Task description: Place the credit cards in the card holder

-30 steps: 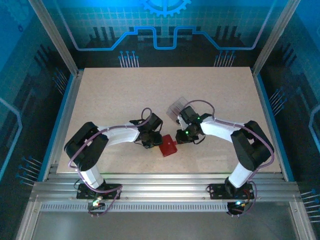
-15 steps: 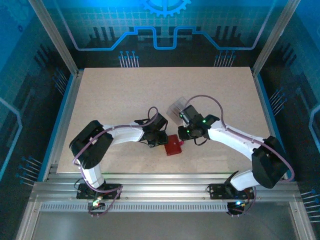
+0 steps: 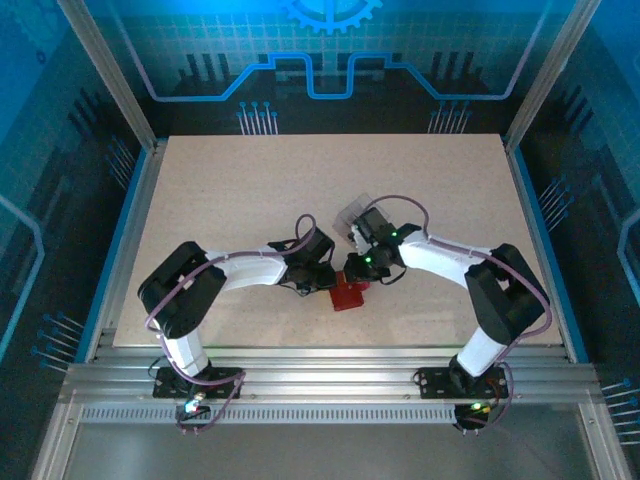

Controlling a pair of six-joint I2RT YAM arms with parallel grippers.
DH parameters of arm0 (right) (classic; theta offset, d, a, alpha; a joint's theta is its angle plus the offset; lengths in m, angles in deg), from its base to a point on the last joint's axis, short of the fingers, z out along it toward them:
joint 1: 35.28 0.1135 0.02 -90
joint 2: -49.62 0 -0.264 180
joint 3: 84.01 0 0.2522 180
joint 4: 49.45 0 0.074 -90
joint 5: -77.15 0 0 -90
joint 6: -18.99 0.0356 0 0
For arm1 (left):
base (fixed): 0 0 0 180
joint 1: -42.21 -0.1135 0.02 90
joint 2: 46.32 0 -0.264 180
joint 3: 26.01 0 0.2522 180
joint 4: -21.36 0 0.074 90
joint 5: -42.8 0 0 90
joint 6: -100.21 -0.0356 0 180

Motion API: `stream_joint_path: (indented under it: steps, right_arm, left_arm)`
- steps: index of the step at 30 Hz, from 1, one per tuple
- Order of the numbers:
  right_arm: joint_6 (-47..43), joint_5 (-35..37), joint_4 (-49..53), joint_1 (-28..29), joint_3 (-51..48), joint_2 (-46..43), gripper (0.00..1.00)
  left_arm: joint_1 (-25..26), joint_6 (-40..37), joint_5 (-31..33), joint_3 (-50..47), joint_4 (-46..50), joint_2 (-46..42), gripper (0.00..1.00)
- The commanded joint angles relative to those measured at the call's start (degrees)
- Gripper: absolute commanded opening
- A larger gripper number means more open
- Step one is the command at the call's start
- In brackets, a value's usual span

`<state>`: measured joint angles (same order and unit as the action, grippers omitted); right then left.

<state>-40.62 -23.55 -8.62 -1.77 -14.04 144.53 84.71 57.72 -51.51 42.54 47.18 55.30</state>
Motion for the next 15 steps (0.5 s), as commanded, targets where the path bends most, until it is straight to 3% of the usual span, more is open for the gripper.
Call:
stream_joint_path:
  steps: [1, 8, 15]
  right_arm:
    - [-0.5, -2.1, -1.2, -1.5, -1.4, 1.4, 0.29]
    - [-0.2, -5.7, -4.2, -1.5, -2.5, 3.7, 0.39]
    - [-0.4, -5.8, -3.9, -1.4, -2.1, 3.6, 0.38]
  left_arm:
    - [0.5, -0.6, 0.3, -2.1, 1.3, 0.1, 0.23]
    - [0.4, -0.4, 0.3, -3.0, 0.7, 0.4, 0.22]
    - [0.4, -0.1, 0.3, -3.5, 0.3, 0.6, 0.22]
